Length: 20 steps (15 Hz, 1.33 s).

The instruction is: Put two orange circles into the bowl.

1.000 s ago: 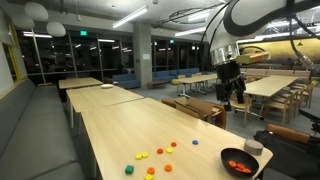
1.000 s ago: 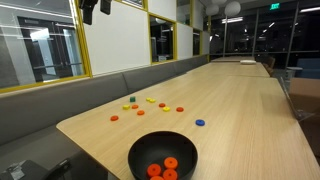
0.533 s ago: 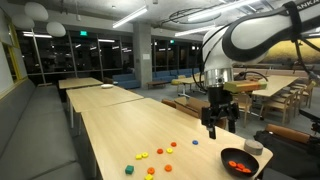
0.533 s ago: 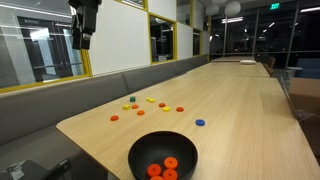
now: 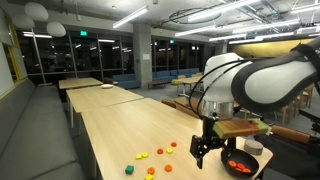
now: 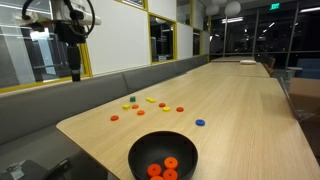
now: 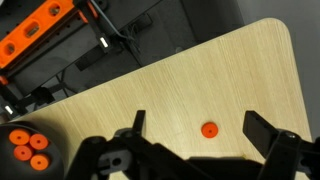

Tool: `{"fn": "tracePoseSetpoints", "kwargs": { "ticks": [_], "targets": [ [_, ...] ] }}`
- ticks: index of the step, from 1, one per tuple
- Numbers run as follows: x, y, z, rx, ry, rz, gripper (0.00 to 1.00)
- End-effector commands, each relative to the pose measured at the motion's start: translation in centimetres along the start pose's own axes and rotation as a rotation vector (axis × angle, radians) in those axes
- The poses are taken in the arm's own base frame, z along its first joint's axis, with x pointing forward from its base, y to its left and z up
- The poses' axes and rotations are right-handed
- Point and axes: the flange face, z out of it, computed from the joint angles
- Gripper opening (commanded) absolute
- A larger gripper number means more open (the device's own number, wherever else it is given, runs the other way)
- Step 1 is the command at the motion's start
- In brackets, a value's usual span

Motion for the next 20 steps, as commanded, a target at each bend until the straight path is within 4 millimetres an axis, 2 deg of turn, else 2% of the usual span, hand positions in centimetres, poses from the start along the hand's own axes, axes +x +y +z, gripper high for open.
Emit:
{"fn": "tracePoseSetpoints", "kwargs": {
  "ticks": [1, 6, 10, 16, 20],
  "targets": [
    [-0.3, -1.4, 3.3, 0.037, 0.070, 0.087, 1.00],
    [0.4, -3.5, 8.2, 0.017, 0.105, 0.136, 1.00],
    [2.2, -4.9, 11.6, -0.021, 0.101, 0.156, 1.00],
    [7.1, -7.1, 14.6, -0.039, 0.081, 0.192, 1.00],
    [9.7, -7.7, 16.6, -0.034, 0.047, 0.230, 1.00]
  ]
}}
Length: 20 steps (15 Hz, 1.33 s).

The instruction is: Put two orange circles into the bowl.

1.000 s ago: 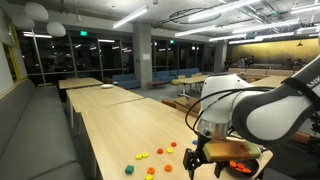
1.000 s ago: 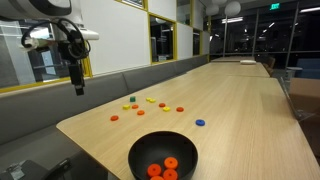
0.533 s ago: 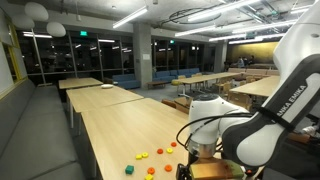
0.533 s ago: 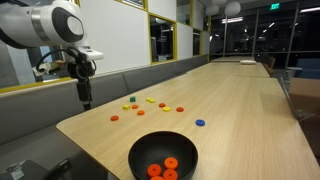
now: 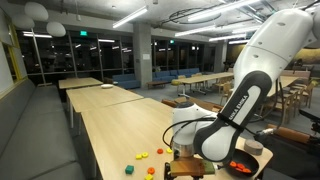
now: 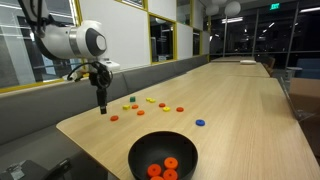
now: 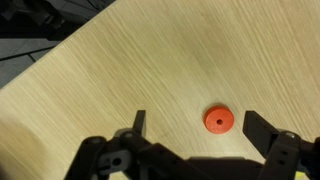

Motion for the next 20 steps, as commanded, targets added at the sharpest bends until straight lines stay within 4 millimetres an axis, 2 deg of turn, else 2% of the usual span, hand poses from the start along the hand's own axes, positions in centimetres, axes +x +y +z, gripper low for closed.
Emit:
{"fn": "tracePoseSetpoints", "kwargs": {
  "ticks": [1, 5, 10, 20],
  "targets": [
    [1.6, -1.8, 1.6, 0.021, -0.020, 0.029, 1.00],
    [2.7, -2.3, 3.6, 0.029, -0.042, 0.076, 1.00],
    [3.9, -2.9, 4.9, 0.050, -0.072, 0.128, 1.00],
    [4.9, -3.1, 5.8, 0.102, -0.041, 0.172, 1.00]
  ]
}}
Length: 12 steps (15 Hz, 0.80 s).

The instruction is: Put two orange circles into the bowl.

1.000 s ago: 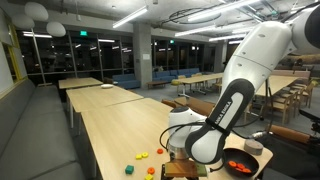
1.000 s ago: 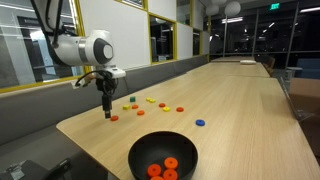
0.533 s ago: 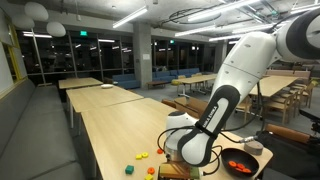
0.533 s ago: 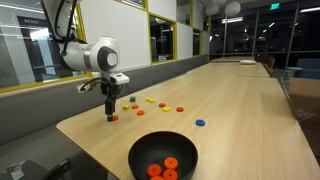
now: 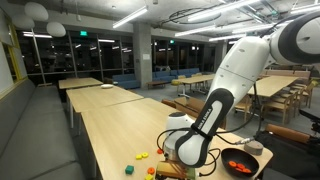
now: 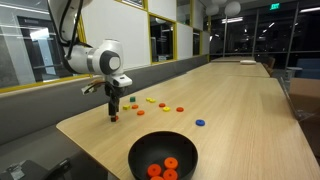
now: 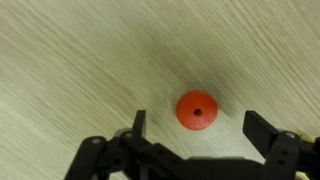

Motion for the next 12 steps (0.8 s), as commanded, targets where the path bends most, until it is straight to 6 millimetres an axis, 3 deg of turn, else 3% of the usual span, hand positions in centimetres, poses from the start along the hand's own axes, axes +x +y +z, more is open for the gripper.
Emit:
{"fn": "tracePoseSetpoints", "kwargs": {
  "ticks": [1, 12],
  "targets": [
    [-0.1, -0.4, 0.0, 0.031, 0.033, -0.019, 1.00],
    [-2.2, -0.4, 0.9, -0.017, 0.072, -0.100, 1.00]
  ]
}}
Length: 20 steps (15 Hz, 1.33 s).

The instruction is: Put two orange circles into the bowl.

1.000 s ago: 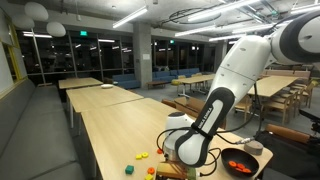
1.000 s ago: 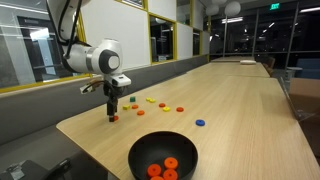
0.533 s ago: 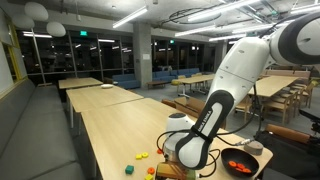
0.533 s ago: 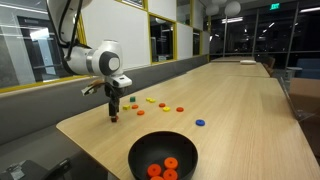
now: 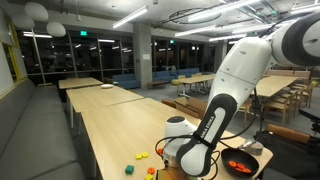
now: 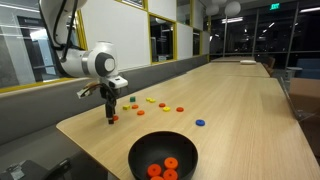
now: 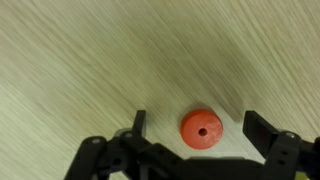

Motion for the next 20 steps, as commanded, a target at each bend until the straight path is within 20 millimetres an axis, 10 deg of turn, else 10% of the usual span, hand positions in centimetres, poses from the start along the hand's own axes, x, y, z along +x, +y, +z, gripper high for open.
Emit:
{"fn": "tracePoseSetpoints", "kwargs": {
  "ticks": [1, 8, 9, 16, 20],
  "targets": [
    [0.0, -0.4, 0.0, 0.004, 0.034, -0.027, 1.00],
    [0.6, -0.5, 0.1, -0.001, 0.060, -0.051, 1.00],
    [0.7, -0.5, 0.1, -0.002, 0.063, -0.053, 0.75],
    [1.0, -0.9, -0.6, 0.002, 0.074, -0.064, 0.27],
    [1.5, -0.8, -1.6, -0.020, 0.079, -0.062, 0.19]
  ]
}}
